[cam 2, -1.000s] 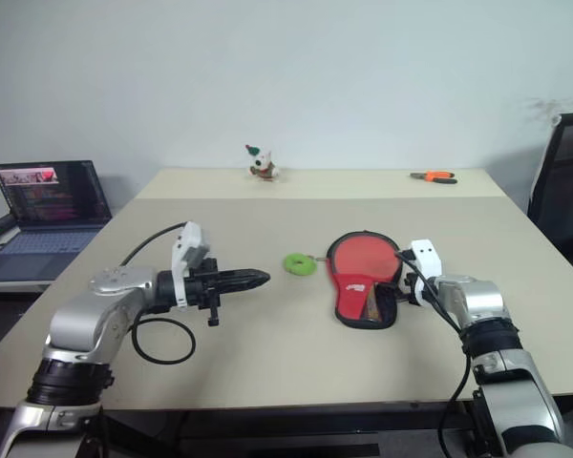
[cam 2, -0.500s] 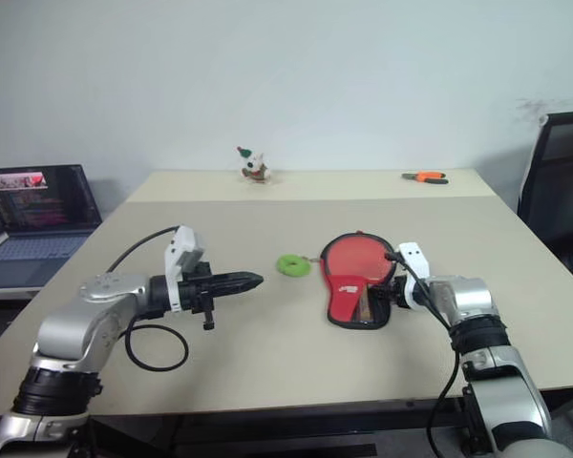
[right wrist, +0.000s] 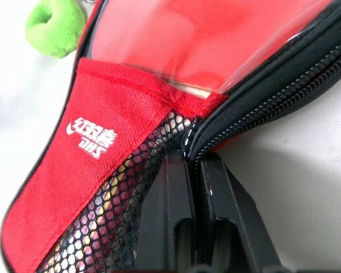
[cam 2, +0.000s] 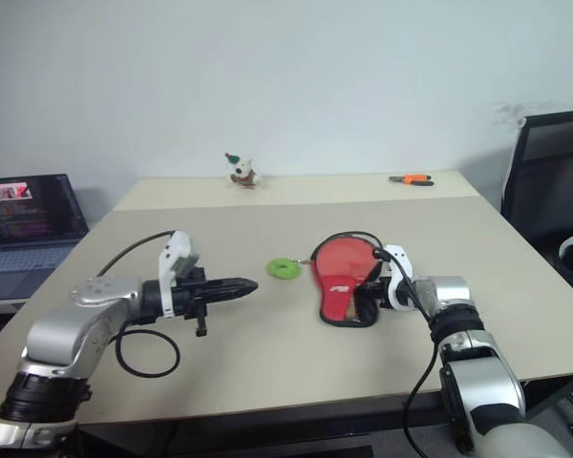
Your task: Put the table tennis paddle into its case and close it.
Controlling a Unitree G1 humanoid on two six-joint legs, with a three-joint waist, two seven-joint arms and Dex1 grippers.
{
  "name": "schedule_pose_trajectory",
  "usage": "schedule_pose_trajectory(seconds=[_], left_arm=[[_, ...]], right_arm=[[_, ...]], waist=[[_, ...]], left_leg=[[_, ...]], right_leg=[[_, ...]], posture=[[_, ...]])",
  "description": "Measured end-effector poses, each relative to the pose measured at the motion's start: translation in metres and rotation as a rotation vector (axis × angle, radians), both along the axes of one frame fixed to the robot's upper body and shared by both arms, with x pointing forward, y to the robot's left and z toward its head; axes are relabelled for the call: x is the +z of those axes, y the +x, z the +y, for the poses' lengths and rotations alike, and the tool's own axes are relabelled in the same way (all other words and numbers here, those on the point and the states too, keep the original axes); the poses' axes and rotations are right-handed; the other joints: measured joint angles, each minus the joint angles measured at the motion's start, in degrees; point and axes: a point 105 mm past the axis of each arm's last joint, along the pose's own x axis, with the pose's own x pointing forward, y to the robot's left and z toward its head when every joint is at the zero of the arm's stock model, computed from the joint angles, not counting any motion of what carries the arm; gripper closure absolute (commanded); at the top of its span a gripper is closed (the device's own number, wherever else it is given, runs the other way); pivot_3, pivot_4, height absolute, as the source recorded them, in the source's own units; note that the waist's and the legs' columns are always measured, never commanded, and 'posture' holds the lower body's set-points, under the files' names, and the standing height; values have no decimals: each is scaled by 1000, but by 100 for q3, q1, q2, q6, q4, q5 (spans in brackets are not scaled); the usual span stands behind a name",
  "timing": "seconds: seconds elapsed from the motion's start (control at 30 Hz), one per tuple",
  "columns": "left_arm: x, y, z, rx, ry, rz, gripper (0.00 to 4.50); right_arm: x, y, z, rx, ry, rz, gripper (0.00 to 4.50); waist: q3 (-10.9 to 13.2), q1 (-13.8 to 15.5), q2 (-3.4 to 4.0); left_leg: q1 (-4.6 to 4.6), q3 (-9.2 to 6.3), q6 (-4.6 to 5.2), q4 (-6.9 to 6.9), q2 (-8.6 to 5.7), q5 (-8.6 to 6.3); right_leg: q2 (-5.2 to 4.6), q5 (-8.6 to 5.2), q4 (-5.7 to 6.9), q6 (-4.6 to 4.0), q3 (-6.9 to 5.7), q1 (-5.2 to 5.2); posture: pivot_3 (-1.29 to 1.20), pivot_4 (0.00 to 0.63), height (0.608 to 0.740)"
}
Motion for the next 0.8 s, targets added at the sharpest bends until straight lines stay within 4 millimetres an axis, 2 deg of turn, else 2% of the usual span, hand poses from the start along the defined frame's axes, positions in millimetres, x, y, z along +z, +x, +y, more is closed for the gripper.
schedule_pose_trajectory(seconds=[0.07,0.23,0.3,0.5,0.8], left_arm=[[-4,-6,4,-20,18,24,4500],[-9,-21,8,-78,36,62,4500],[-11,-27,8,-99,37,74,4500],[-17,-37,5,-125,30,95,4500],[-21,-43,1,-145,35,107,4500]], right_arm=[[2,-4,9,37,17,16,4489],[10,-29,47,199,72,41,4489],[7,-40,51,226,86,63,4489],[1,-66,40,230,73,94,4489],[-5,-104,13,176,71,167,4489]], waist=[[1,-9,1],[1,6,2],[1,27,2],[2,89,3],[2,199,3]], left_leg=[[-5,3,-1,-2,18,-1],[-67,1,-6,-7,54,-5],[-75,-4,-9,-8,53,-6],[-80,0,-12,-7,46,-9],[-81,0,-11,-6,46,-9]], right_leg=[[17,1,-5,-8,2,-7],[39,2,7,-28,4,-86],[38,-1,3,-32,4,-89],[38,-1,-5,-32,2,-90],[43,-3,-10,-31,-1,-89]], posture=[[0,150,740],[0,150,740],[0,150,740],[0,150,740],[0,150,740]])
